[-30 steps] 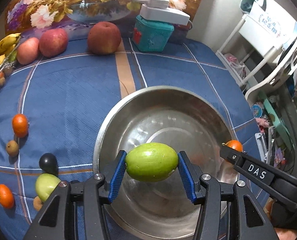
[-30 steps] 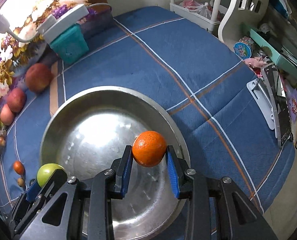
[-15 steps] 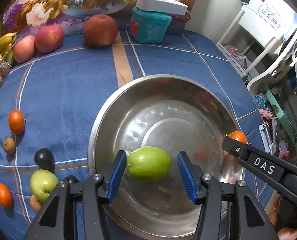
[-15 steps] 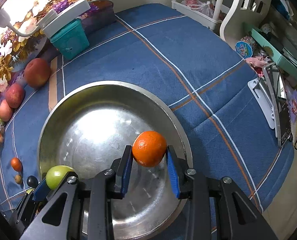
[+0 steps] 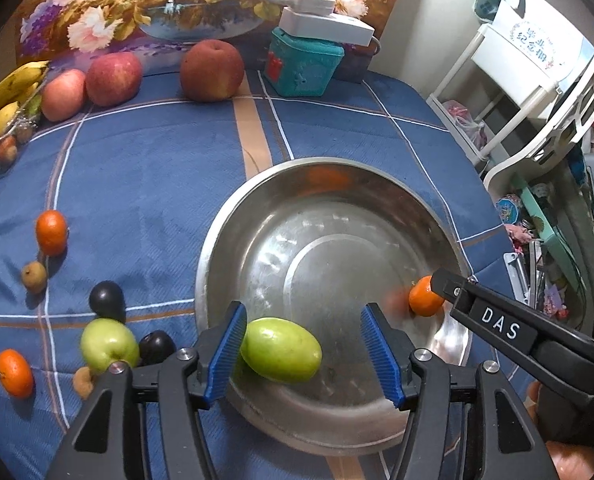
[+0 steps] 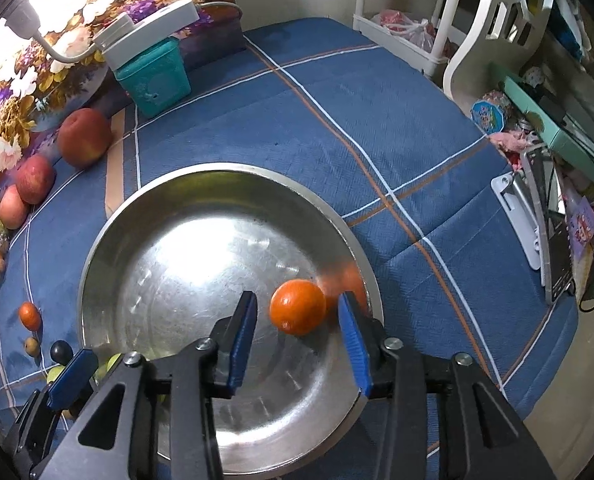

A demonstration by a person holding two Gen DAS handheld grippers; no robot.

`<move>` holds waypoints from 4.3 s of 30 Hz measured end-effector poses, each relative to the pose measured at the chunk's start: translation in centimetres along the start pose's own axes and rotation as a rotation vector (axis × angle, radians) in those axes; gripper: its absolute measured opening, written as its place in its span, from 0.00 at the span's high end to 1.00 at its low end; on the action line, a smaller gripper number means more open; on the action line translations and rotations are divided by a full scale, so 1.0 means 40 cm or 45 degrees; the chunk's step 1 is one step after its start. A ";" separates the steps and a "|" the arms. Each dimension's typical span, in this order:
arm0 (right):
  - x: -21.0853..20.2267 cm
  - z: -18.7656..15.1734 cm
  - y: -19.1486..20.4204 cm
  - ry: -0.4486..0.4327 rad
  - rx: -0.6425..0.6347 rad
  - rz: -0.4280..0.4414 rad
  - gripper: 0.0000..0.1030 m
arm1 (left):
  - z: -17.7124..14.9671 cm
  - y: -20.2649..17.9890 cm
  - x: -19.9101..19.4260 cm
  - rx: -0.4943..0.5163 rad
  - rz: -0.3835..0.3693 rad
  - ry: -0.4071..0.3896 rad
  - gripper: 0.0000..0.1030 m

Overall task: Organize fruits
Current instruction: 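Lift both open grippers out of the steel plate toward the fruit, then close the left gripper on a tangerine while the right gripper approaches a dark plum, then grasp the dark plum with the right gripper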

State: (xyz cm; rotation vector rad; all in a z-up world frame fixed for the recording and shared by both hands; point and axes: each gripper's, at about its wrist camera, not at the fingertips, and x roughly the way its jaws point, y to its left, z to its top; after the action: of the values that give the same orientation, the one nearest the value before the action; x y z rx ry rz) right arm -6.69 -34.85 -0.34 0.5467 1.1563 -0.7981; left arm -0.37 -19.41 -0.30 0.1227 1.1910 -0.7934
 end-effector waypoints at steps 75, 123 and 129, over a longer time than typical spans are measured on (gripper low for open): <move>-0.076 -0.316 0.467 -0.073 -0.515 0.469 0.26 | -0.157 0.563 -0.243 -0.717 0.462 -0.133 0.00; 0.011 -0.280 0.379 0.167 -0.305 0.605 0.83 | -0.163 0.553 -0.170 -0.740 0.292 -0.052 0.60; 0.009 -0.275 0.365 0.160 -0.275 0.585 0.83 | -0.163 0.563 -0.169 -0.767 0.281 -0.055 0.60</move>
State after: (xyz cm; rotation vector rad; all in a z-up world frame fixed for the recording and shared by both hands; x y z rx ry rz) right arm -1.52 -17.83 -4.53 0.6561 1.1552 -0.2445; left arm 7.29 3.43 -4.10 -0.2548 1.3024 -0.2218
